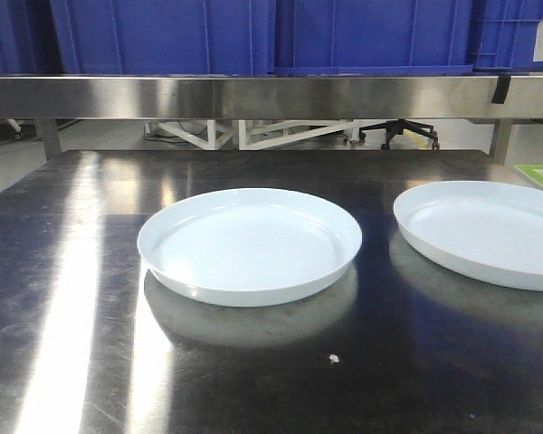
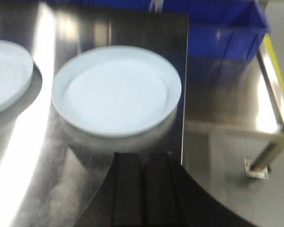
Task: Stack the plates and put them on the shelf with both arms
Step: 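Move the right gripper to the rim of the other white plate and grasp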
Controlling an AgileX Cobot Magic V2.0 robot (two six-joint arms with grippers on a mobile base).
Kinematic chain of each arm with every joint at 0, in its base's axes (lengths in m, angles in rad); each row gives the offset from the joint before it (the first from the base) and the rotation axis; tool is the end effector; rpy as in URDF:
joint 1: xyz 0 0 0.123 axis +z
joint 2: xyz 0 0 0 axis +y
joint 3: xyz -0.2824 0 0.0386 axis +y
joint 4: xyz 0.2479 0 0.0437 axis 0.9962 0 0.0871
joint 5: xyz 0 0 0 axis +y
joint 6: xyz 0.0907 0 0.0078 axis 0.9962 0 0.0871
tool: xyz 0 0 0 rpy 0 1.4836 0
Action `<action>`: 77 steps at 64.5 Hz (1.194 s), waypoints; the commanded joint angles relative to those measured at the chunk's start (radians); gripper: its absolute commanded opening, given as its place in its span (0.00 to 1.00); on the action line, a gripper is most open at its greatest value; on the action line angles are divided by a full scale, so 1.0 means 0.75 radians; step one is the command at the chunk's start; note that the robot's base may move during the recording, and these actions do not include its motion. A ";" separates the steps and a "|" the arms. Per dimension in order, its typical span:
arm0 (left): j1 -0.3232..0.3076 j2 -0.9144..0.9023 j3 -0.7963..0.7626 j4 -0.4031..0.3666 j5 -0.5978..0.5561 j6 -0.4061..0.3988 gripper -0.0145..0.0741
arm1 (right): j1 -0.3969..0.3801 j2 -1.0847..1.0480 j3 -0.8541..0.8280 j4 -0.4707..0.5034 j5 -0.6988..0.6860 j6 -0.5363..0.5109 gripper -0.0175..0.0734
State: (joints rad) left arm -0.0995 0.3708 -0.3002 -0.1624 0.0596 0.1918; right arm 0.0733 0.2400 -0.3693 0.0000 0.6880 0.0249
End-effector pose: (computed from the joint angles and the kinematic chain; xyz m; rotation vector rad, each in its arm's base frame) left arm 0.0915 -0.0100 0.2834 0.1116 1.6095 -0.0617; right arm 0.0560 0.0041 0.2615 -0.0494 2.0423 0.0614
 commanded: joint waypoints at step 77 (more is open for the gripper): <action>0.004 0.003 -0.038 -0.002 -0.104 -0.003 0.26 | -0.144 1.592 -1.106 0.119 0.373 0.019 0.27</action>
State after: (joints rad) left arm -0.0995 0.3708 -0.3002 -0.1617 0.0596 0.1918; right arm -0.0057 1.4059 -1.1178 0.0854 0.9924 0.0414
